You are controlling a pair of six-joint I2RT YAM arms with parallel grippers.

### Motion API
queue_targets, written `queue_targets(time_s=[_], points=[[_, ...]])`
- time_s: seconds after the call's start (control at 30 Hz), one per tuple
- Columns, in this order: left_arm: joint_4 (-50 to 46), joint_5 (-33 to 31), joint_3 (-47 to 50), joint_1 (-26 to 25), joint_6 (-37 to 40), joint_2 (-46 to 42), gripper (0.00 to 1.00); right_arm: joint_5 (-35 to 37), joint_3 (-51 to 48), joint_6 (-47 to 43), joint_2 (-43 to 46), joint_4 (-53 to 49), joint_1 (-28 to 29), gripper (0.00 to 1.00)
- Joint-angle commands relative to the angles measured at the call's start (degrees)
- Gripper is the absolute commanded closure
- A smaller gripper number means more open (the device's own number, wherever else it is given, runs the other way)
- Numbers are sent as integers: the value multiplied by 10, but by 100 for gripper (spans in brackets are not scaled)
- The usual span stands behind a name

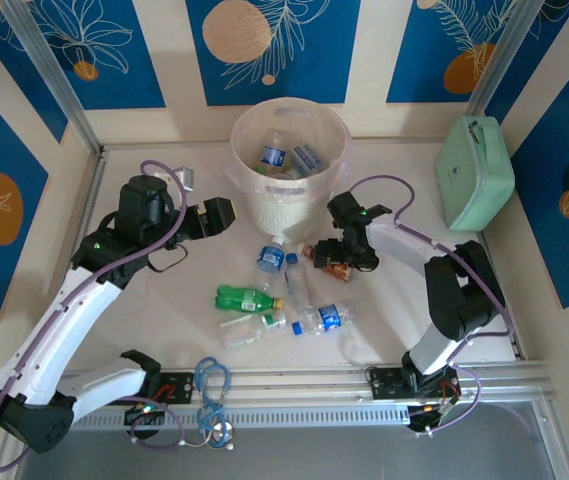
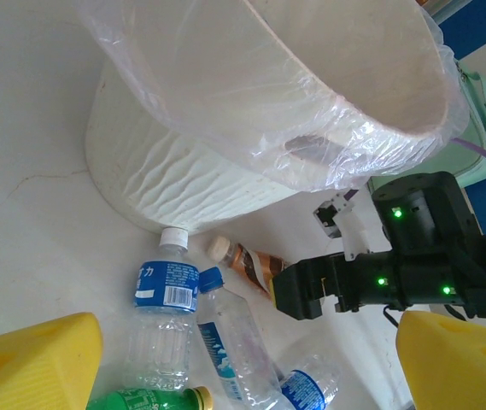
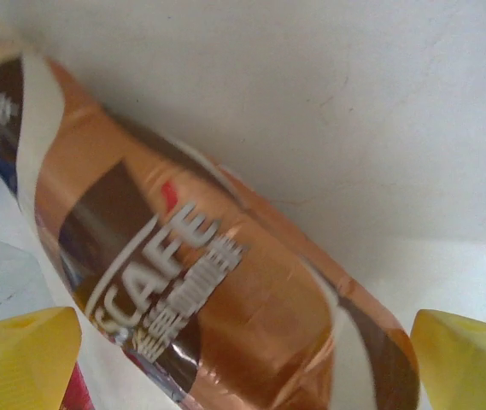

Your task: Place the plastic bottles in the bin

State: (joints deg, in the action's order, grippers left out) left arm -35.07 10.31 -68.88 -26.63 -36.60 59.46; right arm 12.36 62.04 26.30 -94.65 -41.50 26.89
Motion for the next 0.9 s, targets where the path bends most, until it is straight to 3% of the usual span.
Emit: queue_targets(time_s=[0.0, 0.13, 0.27, 0.57, 0.87], points=[[12, 9, 5, 6, -3, -1, 12, -15, 10, -3, -3, -2, 8, 0], [14, 9, 8, 6, -1, 0, 11, -16, -11, 6, 3, -1, 14, 3], [21, 12, 16, 6, -6, 2, 12, -22, -24, 7, 2, 3, 18, 14], [19, 9, 22, 6, -8, -5, 12, -15, -2, 6, -34, 4, 28, 9], [19, 6, 30, 6, -10, -8, 12, -4, 12, 5, -49, -3, 40, 21]])
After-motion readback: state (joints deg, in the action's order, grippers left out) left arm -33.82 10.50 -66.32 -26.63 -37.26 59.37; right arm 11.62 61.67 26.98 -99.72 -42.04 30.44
